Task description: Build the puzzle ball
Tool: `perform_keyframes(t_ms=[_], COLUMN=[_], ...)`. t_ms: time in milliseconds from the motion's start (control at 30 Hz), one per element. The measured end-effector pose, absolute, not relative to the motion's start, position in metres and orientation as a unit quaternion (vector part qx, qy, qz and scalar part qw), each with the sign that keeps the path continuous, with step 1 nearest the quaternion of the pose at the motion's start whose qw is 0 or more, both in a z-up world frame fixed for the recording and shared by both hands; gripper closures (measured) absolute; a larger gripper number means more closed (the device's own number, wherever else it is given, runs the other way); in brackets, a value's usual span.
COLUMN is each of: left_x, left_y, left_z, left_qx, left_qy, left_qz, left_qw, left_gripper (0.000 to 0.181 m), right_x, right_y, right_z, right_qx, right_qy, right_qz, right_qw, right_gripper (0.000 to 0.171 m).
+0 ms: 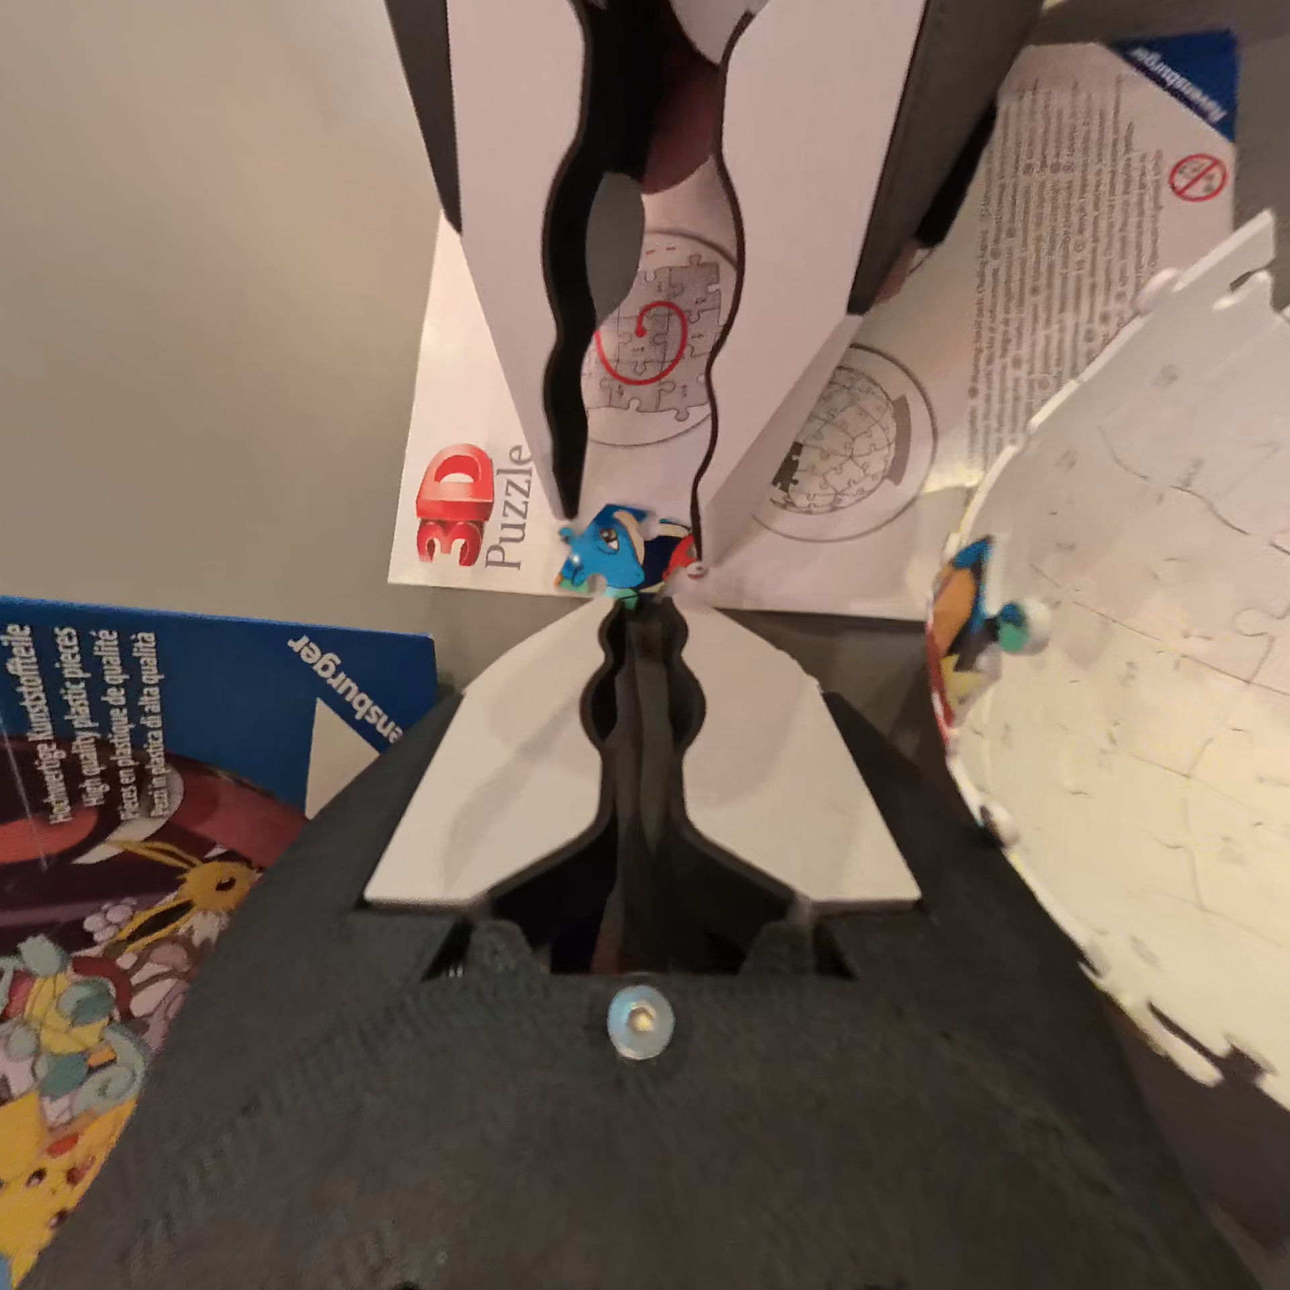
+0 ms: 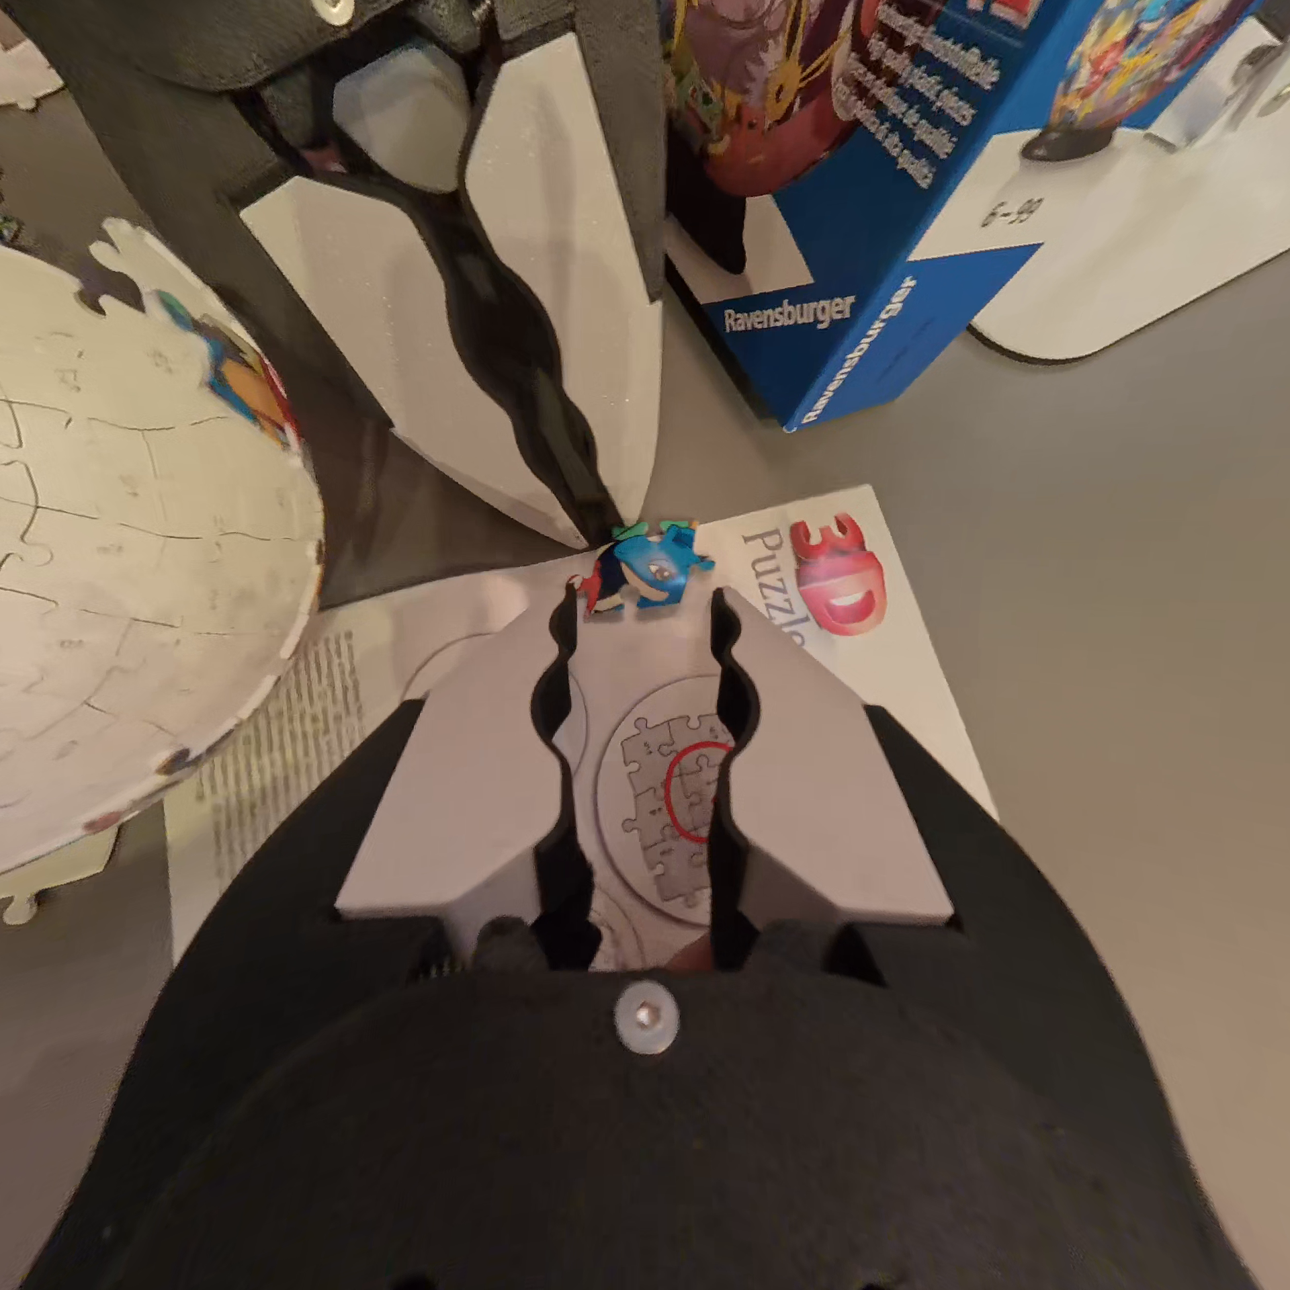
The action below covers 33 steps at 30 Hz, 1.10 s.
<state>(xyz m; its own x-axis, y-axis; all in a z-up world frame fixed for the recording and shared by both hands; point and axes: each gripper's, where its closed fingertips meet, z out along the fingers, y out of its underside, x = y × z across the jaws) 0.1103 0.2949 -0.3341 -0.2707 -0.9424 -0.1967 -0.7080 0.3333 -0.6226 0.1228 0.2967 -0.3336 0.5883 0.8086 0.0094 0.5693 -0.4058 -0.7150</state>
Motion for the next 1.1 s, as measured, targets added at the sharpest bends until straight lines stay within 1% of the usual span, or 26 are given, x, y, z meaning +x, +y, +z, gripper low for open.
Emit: perform_keyframes(t_ms=[100,133,200,300,400,533,633,667,733,900,967,1000,1100], left_x=[0.112,0.112,0.112,0.113,0.113,0.114,0.117,0.119,0.121,0.122,0.118,0.117,0.109], left_y=[0.297,0.297,0.298,0.301,0.306,0.306,0.303,0.303,0.304,0.302,0.302,0.301,0.308], left_z=[-0.334,-0.334,-0.333,-0.331,-0.330,-0.326,-0.321,-0.317,-0.311,-0.295,-0.294,-0.292,-0.282], left_qx=[-0.541,-0.543,-0.538,-0.537,-0.544,-0.521,-0.497,-0.482,-0.455,-0.398,-0.399,-0.410,-0.469], left_qy=[0.761,0.758,0.758,0.755,0.747,0.756,0.765,0.767,0.776,0.790,0.797,0.793,0.768], left_qz=[-0.224,-0.229,-0.227,-0.218,-0.214,-0.202,-0.199,-0.191,-0.164,-0.125,-0.118,-0.129,-0.158], left_qw=[0.281,0.280,0.292,0.308,0.318,0.341,0.358,0.378,0.405,0.449,0.439,0.432,0.405], left_gripper=[0.168,0.169,0.168,0.158,0.143,0.135,0.143,0.149,0.153,0.171,0.179,0.179,0.179], right_x=[0.120,0.120,0.120,0.118,0.117,0.113,0.113,0.110,0.109,0.107,0.106,0.107,0.111], right_y=[0.297,0.297,0.297,0.295,0.294,0.294,0.293,0.292,0.292,0.288,0.290,0.293,0.294], right_z=[-0.333,-0.333,-0.333,-0.333,-0.332,-0.314,-0.306,-0.303,-0.298,-0.281,-0.271,-0.263,-0.253], right_qx=[-0.820,-0.822,-0.825,-0.823,-0.820,-0.809,-0.807,-0.803,-0.802,-0.790,-0.780,-0.774,-0.775], right_qy=[-0.420,-0.414,-0.405,-0.407,-0.407,-0.387,-0.377,-0.369,-0.349,-0.289,-0.279,-0.275,-0.293], right_qz=[0.185,0.195,0.206,0.210,0.215,0.258,0.280,0.295,0.322,0.421,0.430,0.431,0.399], right_qw=[0.342,0.338,0.337,0.336,0.339,0.359,0.359,0.363,0.362,0.339,0.358,0.373,0.394], right_gripper=[0.136,0.145,0.146,0.146,0.147,0.147,0.147,0.147,0.147,0.147,0.145,0.153,0.151])
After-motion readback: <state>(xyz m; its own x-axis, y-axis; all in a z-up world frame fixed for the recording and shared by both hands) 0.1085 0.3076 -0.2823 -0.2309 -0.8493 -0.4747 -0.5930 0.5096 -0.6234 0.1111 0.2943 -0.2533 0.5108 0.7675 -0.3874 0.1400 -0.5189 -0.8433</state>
